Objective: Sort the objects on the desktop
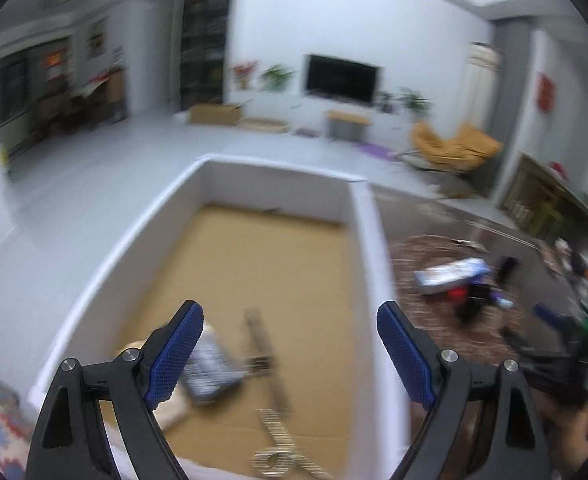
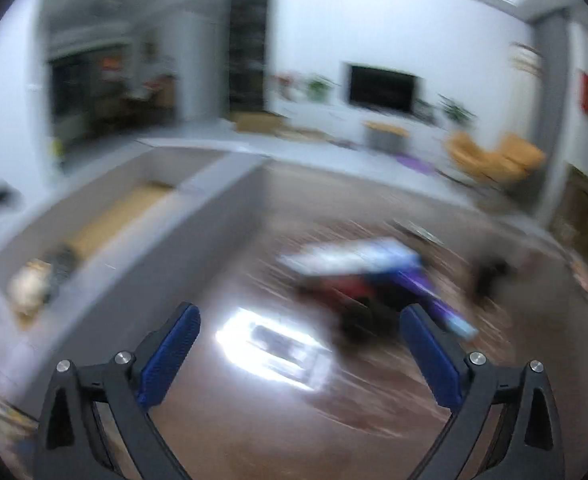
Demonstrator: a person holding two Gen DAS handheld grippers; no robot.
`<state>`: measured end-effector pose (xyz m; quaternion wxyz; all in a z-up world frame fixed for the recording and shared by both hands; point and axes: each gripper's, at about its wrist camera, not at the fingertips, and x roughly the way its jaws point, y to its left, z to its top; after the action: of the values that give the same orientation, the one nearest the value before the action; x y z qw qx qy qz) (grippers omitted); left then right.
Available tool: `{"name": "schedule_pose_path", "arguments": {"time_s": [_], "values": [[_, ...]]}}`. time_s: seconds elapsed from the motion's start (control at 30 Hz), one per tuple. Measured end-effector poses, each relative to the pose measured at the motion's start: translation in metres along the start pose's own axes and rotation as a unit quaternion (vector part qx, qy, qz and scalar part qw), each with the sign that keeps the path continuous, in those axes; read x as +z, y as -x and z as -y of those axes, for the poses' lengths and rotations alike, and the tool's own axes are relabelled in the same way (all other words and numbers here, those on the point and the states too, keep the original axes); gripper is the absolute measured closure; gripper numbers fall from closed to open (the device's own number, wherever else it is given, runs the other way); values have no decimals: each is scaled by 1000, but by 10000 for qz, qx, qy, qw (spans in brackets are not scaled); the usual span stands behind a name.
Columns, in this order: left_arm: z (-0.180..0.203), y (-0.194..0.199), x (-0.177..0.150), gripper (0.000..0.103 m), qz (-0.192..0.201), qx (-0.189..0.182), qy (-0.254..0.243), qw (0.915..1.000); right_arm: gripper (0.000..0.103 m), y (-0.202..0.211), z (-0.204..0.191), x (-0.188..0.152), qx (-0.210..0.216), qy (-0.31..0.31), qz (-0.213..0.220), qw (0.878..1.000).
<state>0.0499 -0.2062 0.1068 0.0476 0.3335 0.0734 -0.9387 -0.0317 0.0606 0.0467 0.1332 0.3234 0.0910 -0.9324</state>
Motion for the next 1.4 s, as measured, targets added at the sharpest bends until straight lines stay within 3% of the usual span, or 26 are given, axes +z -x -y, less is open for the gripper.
{"name": "schedule_pose_path", "arguments": {"time_s": [0.1,0.2,0.3,0.4,0.57,0.7,0.8,0.97,1.03,1.4], "values": [[54,12,2,14,54,-462,-412,9981,3,-20,71,-39,-629,-419,-559,9956],[112,15,0,12,11,-942,-853,9919,3,-31,135,-72,-1179,-835,-1070,9837],[169,6,-11,2,-142,-1352,-1235,9830,3,-34,177,-97,-1482,-1167,-1398,9720],[211,-14,-32,2,-432,-1492,-1556,9755,0,-34,198,-107,-1400,-1465,-1369,9696],[251,-88,-81,2,-1090,-1216,-1928,9676,0,-39,202,-103,-1354,-1538,-1387,9689],[248,-141,-98,2,-1296,-774,-1778,9724,0,-37,205,-108,-1174,-1743,-1407,9675],[241,-162,-95,2,-1245,-676,-1578,9773,0,-35,200,-110,-1196,-1726,-1405,9676],[230,-193,-104,0,-1364,-505,-1536,9774,0,-35,200,-109,-1193,-1728,-1405,9676],[222,-193,-103,1,-1337,-649,-1310,9802,0,-35,200,-109,-1192,-1728,-1406,9676],[224,-194,-104,0,-1364,-589,-1428,9785,0,-35,200,-109,-1190,-1727,-1408,9676]]}}
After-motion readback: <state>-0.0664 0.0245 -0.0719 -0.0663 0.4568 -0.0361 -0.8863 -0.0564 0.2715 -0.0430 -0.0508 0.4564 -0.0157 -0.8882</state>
